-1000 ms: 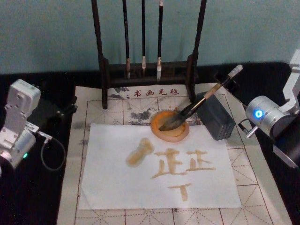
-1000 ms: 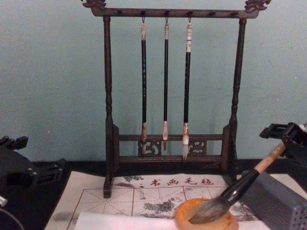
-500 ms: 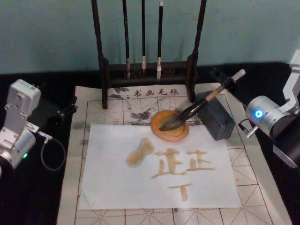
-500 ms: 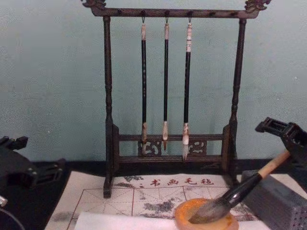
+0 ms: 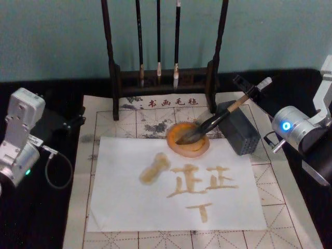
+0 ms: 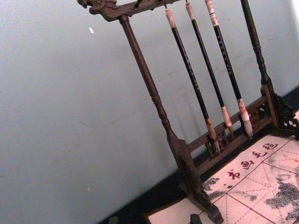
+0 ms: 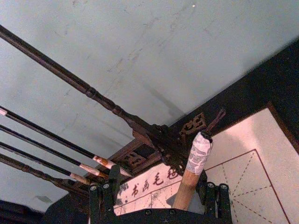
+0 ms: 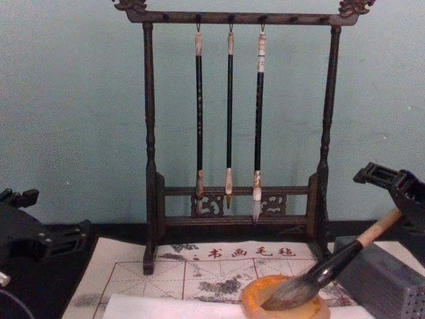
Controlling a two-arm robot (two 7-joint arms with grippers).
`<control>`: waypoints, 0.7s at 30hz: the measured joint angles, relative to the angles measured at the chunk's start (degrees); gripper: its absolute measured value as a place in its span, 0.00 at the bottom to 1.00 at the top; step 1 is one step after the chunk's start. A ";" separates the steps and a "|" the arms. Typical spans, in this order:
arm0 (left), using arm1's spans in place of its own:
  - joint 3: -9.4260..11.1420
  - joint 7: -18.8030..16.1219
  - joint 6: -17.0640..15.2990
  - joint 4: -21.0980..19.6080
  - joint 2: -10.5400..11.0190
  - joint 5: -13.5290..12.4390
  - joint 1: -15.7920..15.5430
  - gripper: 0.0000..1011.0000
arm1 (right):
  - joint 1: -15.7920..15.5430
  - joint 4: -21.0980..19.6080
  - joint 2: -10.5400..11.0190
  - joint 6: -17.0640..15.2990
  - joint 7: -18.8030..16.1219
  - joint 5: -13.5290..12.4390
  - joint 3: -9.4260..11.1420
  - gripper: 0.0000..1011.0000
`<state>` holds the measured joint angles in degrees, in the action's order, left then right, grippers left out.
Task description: Pick up the brush from the inkstone, write on the paper, then place the brush back to its original position.
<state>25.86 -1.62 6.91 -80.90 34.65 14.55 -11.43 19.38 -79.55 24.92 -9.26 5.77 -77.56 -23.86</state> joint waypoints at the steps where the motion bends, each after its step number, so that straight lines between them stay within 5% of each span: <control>1: 0.00 0.00 0.00 0.00 0.00 0.00 0.00 0.99 | -0.01 0.00 0.00 0.01 -0.02 -0.01 0.01 0.99; 21: 0.00 0.00 0.00 0.00 0.00 0.00 0.00 0.99 | -3.73 -3.73 3.85 -0.24 1.01 -4.26 0.51 0.99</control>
<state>25.86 -1.62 6.91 -80.90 34.65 14.55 -11.43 15.65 -83.28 28.77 -9.50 6.78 -81.82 -23.36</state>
